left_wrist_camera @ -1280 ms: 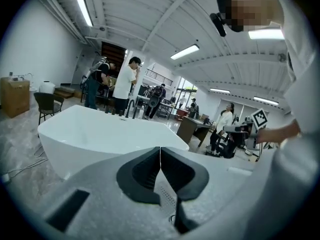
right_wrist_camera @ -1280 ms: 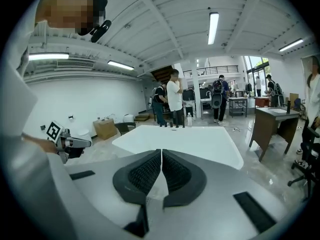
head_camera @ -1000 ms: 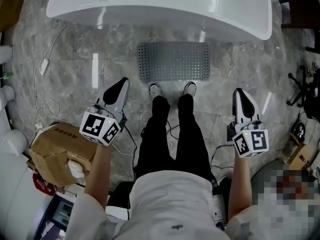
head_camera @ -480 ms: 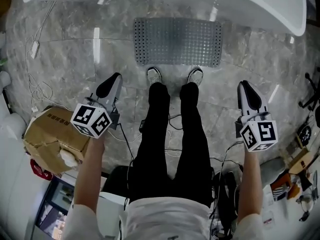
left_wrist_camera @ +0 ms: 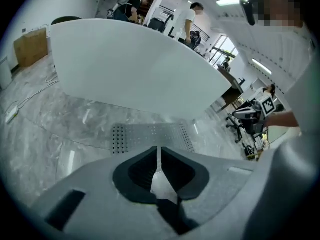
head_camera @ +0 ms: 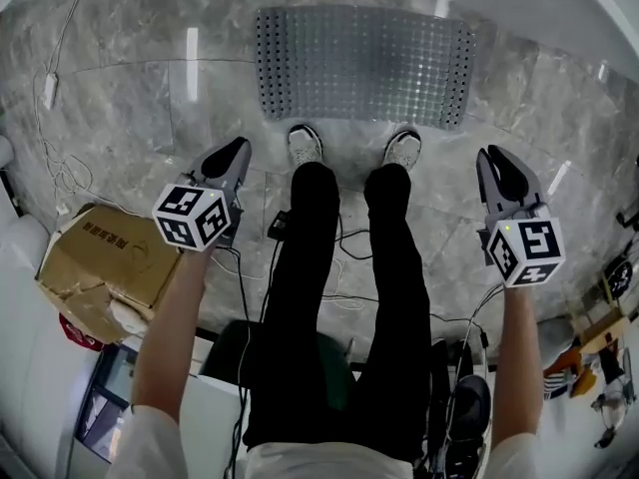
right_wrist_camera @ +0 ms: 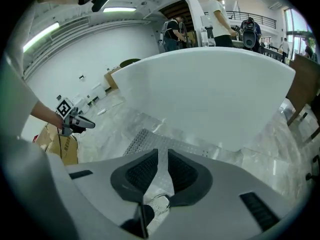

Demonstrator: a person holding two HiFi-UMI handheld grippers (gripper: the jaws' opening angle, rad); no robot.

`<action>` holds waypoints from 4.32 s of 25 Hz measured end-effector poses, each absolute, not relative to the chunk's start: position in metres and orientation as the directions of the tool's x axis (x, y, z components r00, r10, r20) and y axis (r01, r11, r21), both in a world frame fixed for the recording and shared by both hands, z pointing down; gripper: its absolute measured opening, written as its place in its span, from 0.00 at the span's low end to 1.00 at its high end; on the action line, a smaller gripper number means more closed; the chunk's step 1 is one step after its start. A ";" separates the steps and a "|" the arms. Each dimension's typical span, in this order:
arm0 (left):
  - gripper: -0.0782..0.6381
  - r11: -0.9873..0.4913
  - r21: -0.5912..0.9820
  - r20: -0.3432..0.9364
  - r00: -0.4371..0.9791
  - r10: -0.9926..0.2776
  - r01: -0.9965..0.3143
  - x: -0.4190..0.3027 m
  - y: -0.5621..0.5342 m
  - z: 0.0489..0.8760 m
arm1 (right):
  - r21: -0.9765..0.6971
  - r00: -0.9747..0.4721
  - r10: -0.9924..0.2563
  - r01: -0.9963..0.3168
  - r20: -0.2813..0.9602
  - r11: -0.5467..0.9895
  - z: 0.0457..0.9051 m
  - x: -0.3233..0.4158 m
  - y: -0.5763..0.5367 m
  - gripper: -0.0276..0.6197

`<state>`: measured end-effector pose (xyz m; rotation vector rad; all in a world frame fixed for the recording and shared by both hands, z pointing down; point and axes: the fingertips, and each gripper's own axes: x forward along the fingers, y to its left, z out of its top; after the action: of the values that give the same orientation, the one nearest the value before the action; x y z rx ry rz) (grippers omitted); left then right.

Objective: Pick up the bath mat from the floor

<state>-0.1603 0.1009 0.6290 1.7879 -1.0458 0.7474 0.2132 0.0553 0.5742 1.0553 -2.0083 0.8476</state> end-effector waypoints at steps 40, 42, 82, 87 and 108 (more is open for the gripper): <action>0.45 -0.121 0.129 0.983 0.143 -0.118 -0.984 -0.276 0.091 1.043 | -0.048 -0.091 -0.120 -0.946 0.989 0.321 1.042 0.356 0.049 0.42; 0.44 -0.125 0.149 0.979 0.164 -0.120 -0.981 -0.273 0.092 1.045 | -0.058 -0.101 -0.113 -0.941 0.988 0.333 1.043 0.355 0.048 0.41; 0.20 -0.297 0.280 0.946 0.315 -0.076 -0.913 -0.159 0.095 0.864 | -0.179 -0.219 -0.015 -0.830 0.976 0.529 0.867 0.250 0.072 0.12; 0.20 -0.339 0.337 0.930 0.367 -0.027 -0.879 -0.125 0.116 0.797 | -0.195 -0.213 0.031 -0.812 0.977 0.550 0.807 0.238 0.095 0.12; 0.19 -0.305 0.424 0.897 0.442 0.014 -0.853 -0.125 0.163 0.525 | -0.117 -0.197 -0.141 -0.891 0.970 0.438 0.508 0.209 0.160 0.12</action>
<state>-0.1251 0.1634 0.5246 1.6506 -0.7410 1.0387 0.2086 0.1596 0.5077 0.9154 -1.6389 0.8910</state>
